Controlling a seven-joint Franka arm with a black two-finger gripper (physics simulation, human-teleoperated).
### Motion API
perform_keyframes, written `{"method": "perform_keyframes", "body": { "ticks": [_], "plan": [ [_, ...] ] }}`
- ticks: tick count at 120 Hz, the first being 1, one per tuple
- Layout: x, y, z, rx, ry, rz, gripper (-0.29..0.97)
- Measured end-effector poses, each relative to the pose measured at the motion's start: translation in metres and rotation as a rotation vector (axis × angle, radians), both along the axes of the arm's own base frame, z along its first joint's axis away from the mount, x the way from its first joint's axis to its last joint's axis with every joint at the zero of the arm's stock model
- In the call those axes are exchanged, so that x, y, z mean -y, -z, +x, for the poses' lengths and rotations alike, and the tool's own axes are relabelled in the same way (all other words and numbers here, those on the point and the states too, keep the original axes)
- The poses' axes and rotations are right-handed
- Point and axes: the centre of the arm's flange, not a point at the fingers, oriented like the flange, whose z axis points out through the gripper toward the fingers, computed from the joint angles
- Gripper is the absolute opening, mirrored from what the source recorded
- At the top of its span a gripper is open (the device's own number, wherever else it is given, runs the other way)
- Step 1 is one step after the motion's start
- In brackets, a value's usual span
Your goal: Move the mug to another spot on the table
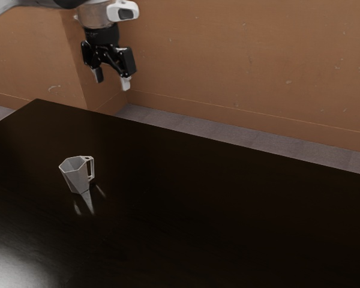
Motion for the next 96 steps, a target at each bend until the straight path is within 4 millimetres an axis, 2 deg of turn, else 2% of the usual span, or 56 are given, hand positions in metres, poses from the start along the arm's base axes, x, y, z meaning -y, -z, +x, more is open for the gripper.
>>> {"method": "perform_keyframes", "body": {
  "ticks": [5,13,20,28,43,51,68,75,85,96],
  "plan": [
    [0.008,-0.001,-0.002,-0.004,0.023,0.004,0.68],
    [0.008,0.001,-0.003,-0.013,0.036,0.014,0.68],
    [0.006,0.013,0.003,-0.033,0.041,0.021,0.68],
    [0.009,0.047,0.023,-0.069,0.05,0.029,0.68],
    [0.021,0.134,0.064,-0.142,0.068,0.017,0.68],
    [0.019,0.173,0.08,-0.168,0.063,0.006,0.68],
    [0.013,0.225,0.101,-0.169,0.086,0.0,0.68],
    [-0.007,0.24,0.108,-0.159,0.096,0.013,0.68],
    [-0.048,0.259,0.116,-0.152,0.084,0.03,0.68],
    [-0.083,0.266,0.119,-0.132,0.087,0.037,0.68]
  ]
}}
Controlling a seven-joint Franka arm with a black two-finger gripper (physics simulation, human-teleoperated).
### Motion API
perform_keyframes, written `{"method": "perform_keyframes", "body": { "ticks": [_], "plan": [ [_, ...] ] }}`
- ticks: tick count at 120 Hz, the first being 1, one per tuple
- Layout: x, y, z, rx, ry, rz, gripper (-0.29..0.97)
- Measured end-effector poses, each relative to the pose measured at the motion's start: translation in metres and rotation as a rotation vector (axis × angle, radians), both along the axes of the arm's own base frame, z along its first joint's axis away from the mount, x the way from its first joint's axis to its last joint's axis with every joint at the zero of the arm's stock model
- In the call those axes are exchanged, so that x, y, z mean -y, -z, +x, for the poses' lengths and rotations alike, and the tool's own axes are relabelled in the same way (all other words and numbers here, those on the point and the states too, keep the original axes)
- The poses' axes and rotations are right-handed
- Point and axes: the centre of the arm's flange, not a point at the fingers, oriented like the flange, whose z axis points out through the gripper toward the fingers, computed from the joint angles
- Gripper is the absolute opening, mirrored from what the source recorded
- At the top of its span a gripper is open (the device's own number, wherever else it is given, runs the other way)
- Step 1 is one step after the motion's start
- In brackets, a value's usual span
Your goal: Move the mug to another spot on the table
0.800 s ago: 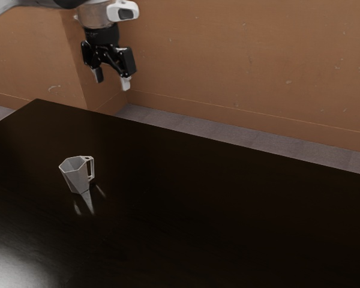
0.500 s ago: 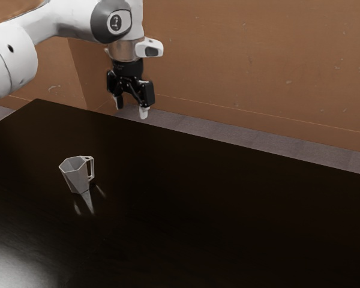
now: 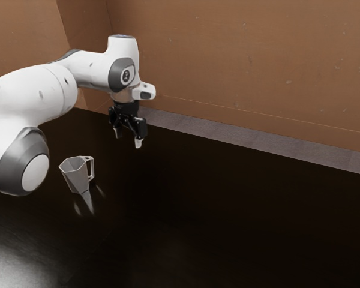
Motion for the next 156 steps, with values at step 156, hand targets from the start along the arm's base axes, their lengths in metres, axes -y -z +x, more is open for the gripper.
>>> {"method": "perform_keyframes", "body": {
  "ticks": [156],
  "plan": [
    [-0.173,0.108,-0.026,-0.068,0.185,-0.077,0.68]
  ]
}}
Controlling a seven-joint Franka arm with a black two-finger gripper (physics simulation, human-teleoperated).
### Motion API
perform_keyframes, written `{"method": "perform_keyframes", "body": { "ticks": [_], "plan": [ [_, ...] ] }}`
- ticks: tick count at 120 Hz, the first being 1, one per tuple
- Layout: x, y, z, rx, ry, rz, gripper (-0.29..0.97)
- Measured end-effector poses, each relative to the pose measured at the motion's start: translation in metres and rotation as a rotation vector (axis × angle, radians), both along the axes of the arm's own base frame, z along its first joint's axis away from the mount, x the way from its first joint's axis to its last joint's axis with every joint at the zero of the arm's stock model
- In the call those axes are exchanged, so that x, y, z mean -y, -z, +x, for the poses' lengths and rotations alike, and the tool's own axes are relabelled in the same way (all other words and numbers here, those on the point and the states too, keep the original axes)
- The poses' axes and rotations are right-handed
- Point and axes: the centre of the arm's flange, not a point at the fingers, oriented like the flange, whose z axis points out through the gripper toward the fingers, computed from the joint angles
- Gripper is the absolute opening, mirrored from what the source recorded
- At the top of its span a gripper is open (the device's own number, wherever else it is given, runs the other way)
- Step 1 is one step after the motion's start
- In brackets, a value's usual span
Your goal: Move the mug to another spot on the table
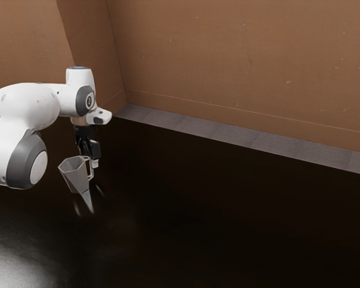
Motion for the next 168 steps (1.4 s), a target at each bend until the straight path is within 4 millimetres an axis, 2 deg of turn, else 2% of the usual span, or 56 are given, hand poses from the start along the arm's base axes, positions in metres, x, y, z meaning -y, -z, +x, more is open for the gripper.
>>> {"method": "perform_keyframes", "body": {
  "ticks": [16,39,98,127,168],
  "plan": [
    [0.002,0.0,0.0,0.018,-0.013,-0.042,0.68],
    [-0.008,0.005,-0.009,0.013,-0.059,-0.073,0.68],
    [0.0,0.006,-0.007,0.013,-0.11,-0.093,0.68],
    [-0.003,0.006,-0.01,-0.005,-0.143,-0.086,0.67],
    [-0.004,0.005,-0.011,-0.01,-0.169,-0.076,0.22]
  ]
}}
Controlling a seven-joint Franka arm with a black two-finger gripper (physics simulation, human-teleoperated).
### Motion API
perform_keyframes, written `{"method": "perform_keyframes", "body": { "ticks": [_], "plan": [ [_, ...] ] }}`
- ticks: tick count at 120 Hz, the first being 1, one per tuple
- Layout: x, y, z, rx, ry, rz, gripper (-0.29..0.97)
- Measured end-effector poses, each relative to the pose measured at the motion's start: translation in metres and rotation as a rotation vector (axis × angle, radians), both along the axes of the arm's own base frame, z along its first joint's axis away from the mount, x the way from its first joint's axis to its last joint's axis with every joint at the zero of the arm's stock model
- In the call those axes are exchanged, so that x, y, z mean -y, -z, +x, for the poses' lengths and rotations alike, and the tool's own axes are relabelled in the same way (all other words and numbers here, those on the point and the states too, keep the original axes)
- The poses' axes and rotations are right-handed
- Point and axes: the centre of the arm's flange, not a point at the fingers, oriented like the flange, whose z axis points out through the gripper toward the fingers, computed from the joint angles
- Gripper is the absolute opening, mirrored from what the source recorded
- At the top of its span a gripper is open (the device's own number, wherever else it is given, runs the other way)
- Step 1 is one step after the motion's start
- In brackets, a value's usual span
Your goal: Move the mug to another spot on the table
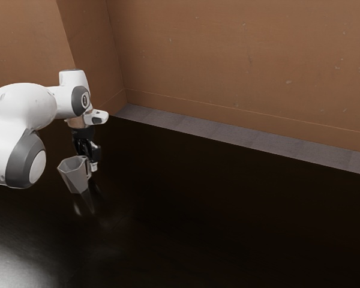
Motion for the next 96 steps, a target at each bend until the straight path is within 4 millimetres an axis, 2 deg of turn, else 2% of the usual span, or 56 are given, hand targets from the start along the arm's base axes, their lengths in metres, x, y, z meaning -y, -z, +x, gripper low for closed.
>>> {"method": "perform_keyframes", "body": {
  "ticks": [25,68,84,96],
  "plan": [
    [0.0,-0.004,0.0,0.0,-0.011,-0.001,0.09],
    [0.001,-0.011,0.002,0.003,-0.022,0.014,-0.02],
    [0.009,-0.028,0.012,0.018,0.0,0.039,-0.03],
    [0.032,-0.036,0.021,0.021,0.037,0.045,-0.03]
  ]
}}
